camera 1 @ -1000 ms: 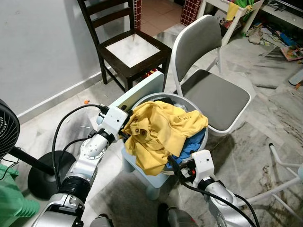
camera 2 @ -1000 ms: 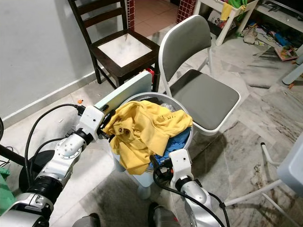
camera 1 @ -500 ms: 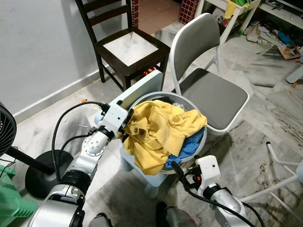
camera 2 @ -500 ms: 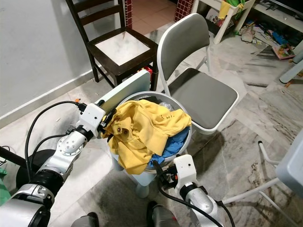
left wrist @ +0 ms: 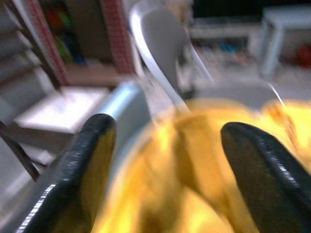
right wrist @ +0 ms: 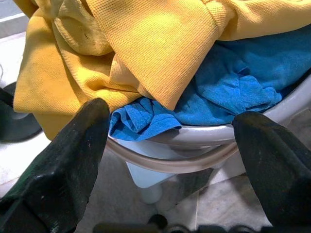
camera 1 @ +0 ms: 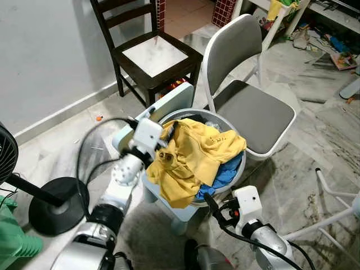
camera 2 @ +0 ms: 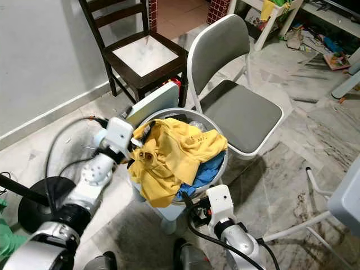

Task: Hang hanger

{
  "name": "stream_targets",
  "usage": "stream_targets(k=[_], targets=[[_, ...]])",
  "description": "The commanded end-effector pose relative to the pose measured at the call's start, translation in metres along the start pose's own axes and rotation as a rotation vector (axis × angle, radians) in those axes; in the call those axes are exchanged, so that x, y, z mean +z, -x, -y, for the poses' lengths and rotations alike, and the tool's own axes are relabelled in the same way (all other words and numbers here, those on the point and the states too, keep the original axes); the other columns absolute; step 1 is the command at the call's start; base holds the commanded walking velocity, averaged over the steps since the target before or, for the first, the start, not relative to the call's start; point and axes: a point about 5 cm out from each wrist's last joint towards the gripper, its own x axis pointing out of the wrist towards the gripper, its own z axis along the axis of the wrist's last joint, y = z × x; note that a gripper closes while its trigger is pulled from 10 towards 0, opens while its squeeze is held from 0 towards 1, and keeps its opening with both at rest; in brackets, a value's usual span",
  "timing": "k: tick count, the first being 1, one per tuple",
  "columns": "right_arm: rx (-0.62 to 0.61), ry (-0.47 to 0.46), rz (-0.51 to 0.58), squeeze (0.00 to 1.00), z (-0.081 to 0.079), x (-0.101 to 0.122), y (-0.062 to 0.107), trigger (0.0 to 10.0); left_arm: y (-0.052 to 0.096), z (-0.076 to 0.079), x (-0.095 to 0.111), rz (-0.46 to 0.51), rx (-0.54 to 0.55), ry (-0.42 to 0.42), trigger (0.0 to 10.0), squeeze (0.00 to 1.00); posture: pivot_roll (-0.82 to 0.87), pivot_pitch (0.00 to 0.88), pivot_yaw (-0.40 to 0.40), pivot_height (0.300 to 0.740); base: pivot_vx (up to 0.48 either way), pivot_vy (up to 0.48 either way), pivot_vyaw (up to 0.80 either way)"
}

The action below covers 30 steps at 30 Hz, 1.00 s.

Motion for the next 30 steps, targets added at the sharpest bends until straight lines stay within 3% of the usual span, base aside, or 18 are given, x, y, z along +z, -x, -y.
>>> stream_targets(k=[1,2,8,9,10,11,12,17,30], targets=[[-0.005,0.006,-0.019,0.15,0.002,-0.002,0.004,10.0,0.006,0.003,-0.013,-0.069,-0.015,0.019,10.0,1.00,-0.16,0.269,-0.102,0.740,0.000,0.000,0.00],[-0.006,0.007,-0.021,0.14,0.002,-0.003,0.004,10.0,0.008,0.002,-0.018,-0.096,0.001,0.058,10.0,1.00,-0.17,0.269,-0.103,0.740,0.000,0.000,0.00],[-0.009,0.014,-0.025,0.15,0.004,-0.003,0.004,10.0,0.015,-0.002,-0.035,-0.205,-0.003,0.052,10.0,1.00,-0.17,0.264,-0.104,0.740,0.000,0.000,0.00],[-0.010,0.015,-0.026,0.14,0.004,-0.002,0.003,10.0,0.017,-0.006,-0.040,-0.251,0.008,0.070,9.1,0.00,-0.17,0.262,-0.104,0.740,0.000,0.000,0.00],[-0.010,0.016,-0.026,0.14,0.004,-0.002,0.003,10.0,0.018,-0.008,-0.041,-0.265,0.013,0.076,9.1,0.00,-0.17,0.262,-0.104,0.740,0.000,0.000,0.00],[-0.011,0.016,-0.027,0.15,0.004,-0.002,0.003,10.0,0.018,-0.009,-0.042,-0.272,0.015,0.081,3.6,0.00,-0.17,0.262,-0.103,0.740,0.000,0.000,0.00],[-0.011,0.017,-0.027,0.15,0.004,-0.002,0.003,10.0,0.018,-0.010,-0.043,-0.278,0.018,0.089,0.0,0.00,-0.17,0.262,-0.103,0.740,0.000,0.000,0.00],[-0.013,0.017,-0.026,0.15,0.003,-0.002,0.002,10.0,0.021,-0.014,-0.048,-0.314,0.020,0.118,0.0,0.00,-0.17,0.259,-0.100,0.740,0.000,0.000,0.00],[-0.011,0.017,-0.023,0.15,0.002,-0.002,-0.001,10.0,0.015,-0.011,-0.042,-0.280,-0.015,0.143,0.0,0.00,-0.17,0.251,-0.096,0.740,0.000,0.000,0.00]])
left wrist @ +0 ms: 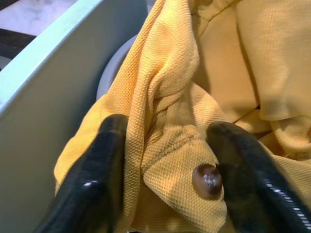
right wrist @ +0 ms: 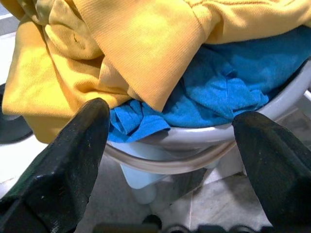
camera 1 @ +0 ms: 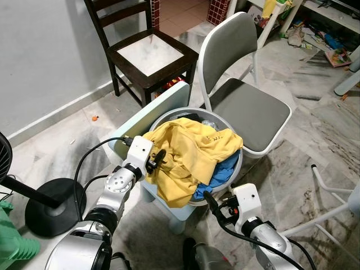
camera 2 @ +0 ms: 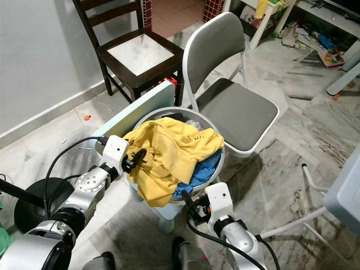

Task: Hang hanger

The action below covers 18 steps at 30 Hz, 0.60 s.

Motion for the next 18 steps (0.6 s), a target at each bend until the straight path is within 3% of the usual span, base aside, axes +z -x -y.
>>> stream_targets(k=[1,18], targets=[[-0.009,-0.005,-0.032,0.15,0.0003,-0.0075,0.0027,10.0,-0.0007,0.0052,-0.0023,-0.009,-0.025,0.014,0.0,0.00,-0.17,0.253,-0.095,0.740,0.000,0.000,0.00],[-0.012,0.001,-0.036,0.15,0.0033,-0.0088,0.0026,10.0,-0.0030,0.0114,0.0016,0.017,-0.070,0.037,0.0,0.00,-0.16,0.252,-0.097,0.740,0.000,0.000,0.00]])
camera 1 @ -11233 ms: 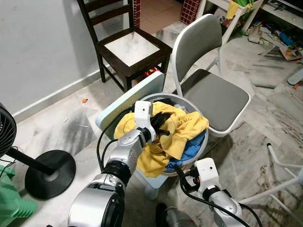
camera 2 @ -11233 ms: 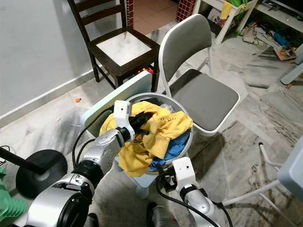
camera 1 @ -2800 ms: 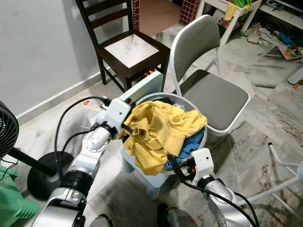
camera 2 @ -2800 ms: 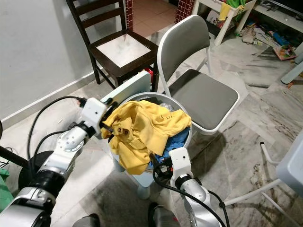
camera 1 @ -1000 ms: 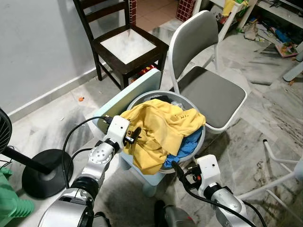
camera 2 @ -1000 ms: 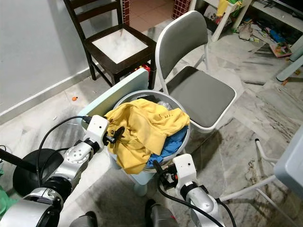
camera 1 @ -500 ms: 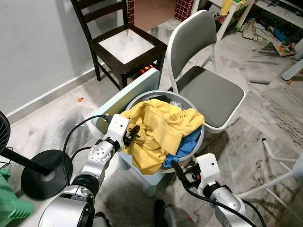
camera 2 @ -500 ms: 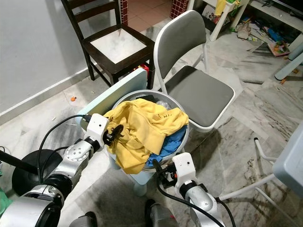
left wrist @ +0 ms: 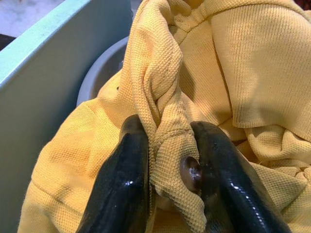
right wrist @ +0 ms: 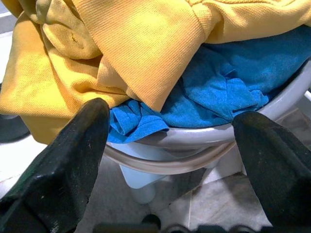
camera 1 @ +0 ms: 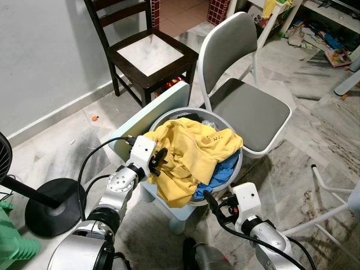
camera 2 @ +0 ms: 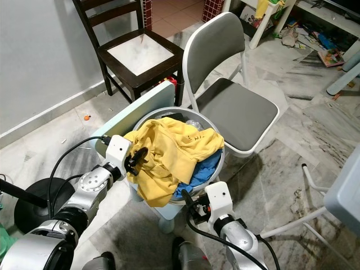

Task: Hang hanger

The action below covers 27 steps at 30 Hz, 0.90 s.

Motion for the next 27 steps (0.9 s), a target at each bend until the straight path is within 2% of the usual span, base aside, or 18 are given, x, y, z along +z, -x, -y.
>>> stream_targets(k=[1,7,13,15,16,18,20,24,27], targets=[[-0.012,-0.002,-0.029,0.15,0.002,-0.008,0.004,10.0,-0.002,0.005,-0.001,-0.002,-0.025,0.004,0.0,0.00,-0.16,0.252,-0.097,0.740,0.000,0.000,0.00],[-0.013,0.003,-0.035,0.14,0.004,-0.009,0.006,10.0,-0.002,0.008,0.000,0.008,-0.037,0.025,0.0,0.00,-0.17,0.252,-0.105,0.740,0.000,0.000,0.00],[-0.026,0.005,-0.026,0.14,0.007,-0.006,0.005,10.0,-0.009,0.015,0.010,0.054,-0.055,0.075,0.0,0.00,-0.17,0.246,-0.104,0.740,0.000,0.000,0.00],[-0.024,0.005,-0.024,0.15,0.006,-0.006,0.004,10.0,-0.014,0.023,0.019,0.091,-0.092,0.104,0.0,0.00,-0.17,0.243,-0.102,0.740,0.000,0.000,0.00],[-0.023,0.005,-0.023,0.15,0.006,-0.005,0.002,10.0,-0.018,0.034,0.028,0.126,-0.143,0.130,0.0,0.00,-0.16,0.241,-0.100,0.740,0.000,0.000,0.00],[-0.023,0.005,-0.021,0.15,0.005,-0.005,0.001,10.0,-0.020,0.039,0.032,0.142,-0.167,0.132,0.0,0.00,-0.16,0.240,-0.099,0.740,0.000,0.000,0.00],[-0.022,0.004,-0.017,0.15,0.004,-0.004,-0.001,10.0,-0.026,0.058,0.048,0.197,-0.259,0.173,0.0,0.00,-0.16,0.235,-0.096,0.740,0.000,0.000,0.00],[-0.021,0.003,-0.016,0.15,0.004,-0.004,-0.001,10.0,-0.028,0.066,0.054,0.208,-0.307,0.204,0.0,0.00,-0.16,0.233,-0.095,0.740,0.000,0.000,0.00],[-0.022,0.003,-0.017,0.15,0.004,-0.004,-0.003,10.0,-0.030,0.080,0.070,0.225,-0.436,0.253,0.0,0.00,-0.16,0.221,-0.093,0.740,0.000,0.000,0.00]])
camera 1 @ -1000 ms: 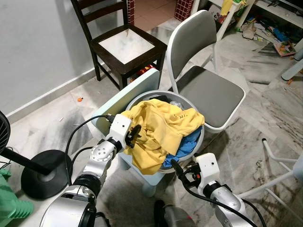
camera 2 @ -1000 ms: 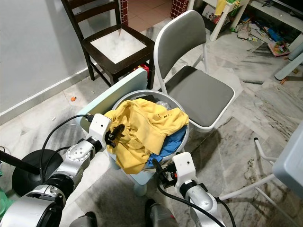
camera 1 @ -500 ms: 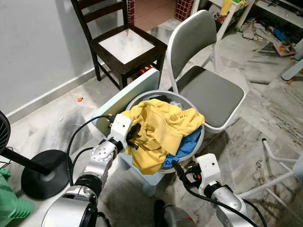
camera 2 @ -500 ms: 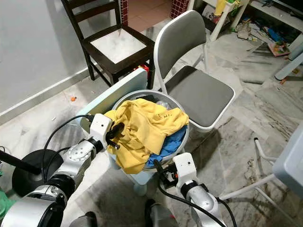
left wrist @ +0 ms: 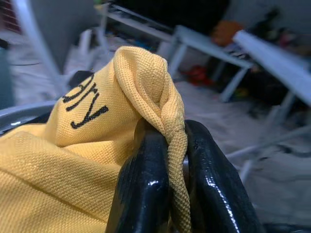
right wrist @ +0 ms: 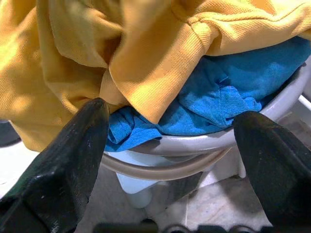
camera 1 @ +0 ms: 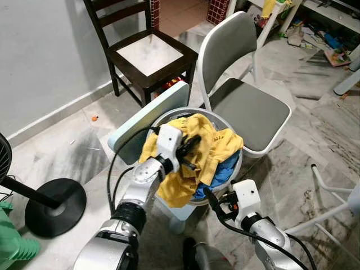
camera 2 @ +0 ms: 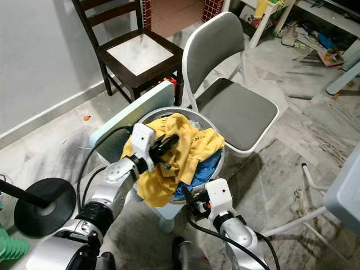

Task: Hang hanger

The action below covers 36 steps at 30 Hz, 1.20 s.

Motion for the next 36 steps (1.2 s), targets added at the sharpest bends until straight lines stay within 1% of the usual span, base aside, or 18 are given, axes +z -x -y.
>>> stream_targets(k=[1,2,3,4,6,7,10,12,14,21,22,23,24,25,26,27,32,36], targets=[[-0.005,-0.002,-0.026,0.15,0.001,-0.008,0.003,10.0,-0.006,0.011,0.004,0.002,-0.074,0.016,0.0,0.00,-0.16,0.221,-0.093,0.740,0.000,0.000,0.00],[-0.006,-0.002,-0.027,0.15,0.001,-0.008,0.002,10.0,-0.008,0.015,0.008,0.005,-0.107,0.023,0.0,0.00,-0.16,0.219,-0.092,0.740,0.000,0.000,0.00],[-0.007,-0.001,-0.022,0.15,0.002,-0.006,0.000,10.0,-0.015,0.029,0.027,0.039,-0.211,0.125,0.0,0.00,-0.15,0.210,-0.089,0.740,0.000,0.000,0.00],[-0.008,-0.001,-0.019,0.15,0.002,-0.006,-0.001,10.0,-0.016,0.033,0.033,0.056,-0.240,0.169,0.0,0.00,-0.15,0.210,-0.089,0.740,0.000,0.000,0.00],[-0.008,-0.001,-0.017,0.14,0.002,-0.005,-0.002,10.0,-0.017,0.036,0.039,0.069,-0.256,0.207,0.0,0.00,-0.15,0.205,-0.088,0.740,0.000,0.000,0.00],[-0.008,-0.002,-0.012,0.15,0.002,-0.004,-0.004,10.0,-0.018,0.041,0.054,0.125,-0.281,0.300,0.0,0.00,-0.15,0.203,-0.086,0.740,0.000,0.000,0.00],[-0.006,-0.002,-0.009,0.15,0.001,-0.003,-0.007,10.0,-0.016,0.045,0.063,0.175,-0.286,0.439,0.0,0.00,-0.14,0.202,-0.087,0.740,0.000,0.000,0.00],[-0.005,-0.003,-0.008,0.15,0.000,-0.003,-0.007,10.0,-0.014,0.046,0.064,0.182,-0.285,0.478,0.0,0.00,-0.14,0.202,-0.087,0.740,0.000,0.000,0.00],[0.005,-0.003,-0.008,0.15,-0.002,-0.004,-0.008,10.0,-0.003,0.045,0.037,0.109,-0.234,0.517,0.0,0.00,-0.13,0.204,-0.089,0.740,0.000,0.000,0.00],[0.011,-0.001,-0.011,0.14,-0.002,-0.005,-0.008,10.0,0.018,0.036,-0.002,0.001,-0.114,0.577,0.0,0.00,-0.13,0.210,-0.096,0.740,0.000,0.000,0.00],[0.015,0.002,-0.015,0.14,-0.002,-0.006,-0.007,10.0,0.033,0.027,-0.028,-0.079,-0.008,0.579,0.0,0.00,-0.13,0.212,-0.103,0.740,0.000,0.000,0.00],[0.015,0.002,-0.015,0.14,-0.002,-0.006,-0.007,10.0,0.033,0.027,-0.028,-0.079,-0.008,0.579,0.0,0.00,-0.13,0.212,-0.103,0.740,0.000,0.000,0.00],[0.019,0.005,-0.017,0.15,-0.002,-0.006,-0.007,10.0,0.046,0.017,-0.050,-0.155,0.110,0.538,4.3,0.00,-0.12,0.213,-0.108,0.740,0.000,0.000,0.00],[0.019,0.005,-0.017,0.15,-0.002,-0.006,-0.007,10.0,0.046,0.017,-0.050,-0.155,0.110,0.538,4.3,0.00,-0.12,0.213,-0.108,0.740,0.000,0.000,0.00],[0.020,0.006,-0.017,0.15,-0.001,-0.006,-0.007,10.0,0.050,0.015,-0.055,-0.171,0.137,0.540,7.0,0.00,-0.12,0.213,-0.108,0.740,0.000,0.000,0.00],[0.022,0.008,-0.017,0.15,-0.001,-0.006,-0.008,10.0,0.055,0.012,-0.059,-0.185,0.188,0.524,10.0,1.00,-0.12,0.212,-0.109,0.740,0.000,0.000,0.00],[0.026,0.012,-0.016,0.15,-0.001,-0.005,-0.010,10.0,0.070,0.007,-0.069,-0.256,0.293,0.409,10.0,1.00,-0.12,0.211,-0.109,0.740,0.000,0.000,0.00],[0.028,0.012,-0.015,0.15,-0.001,-0.005,-0.011,10.0,0.077,0.013,-0.069,-0.255,0.260,0.258,10.0,1.00,-0.11,0.209,-0.107,0.740,0.000,0.000,0.00]])
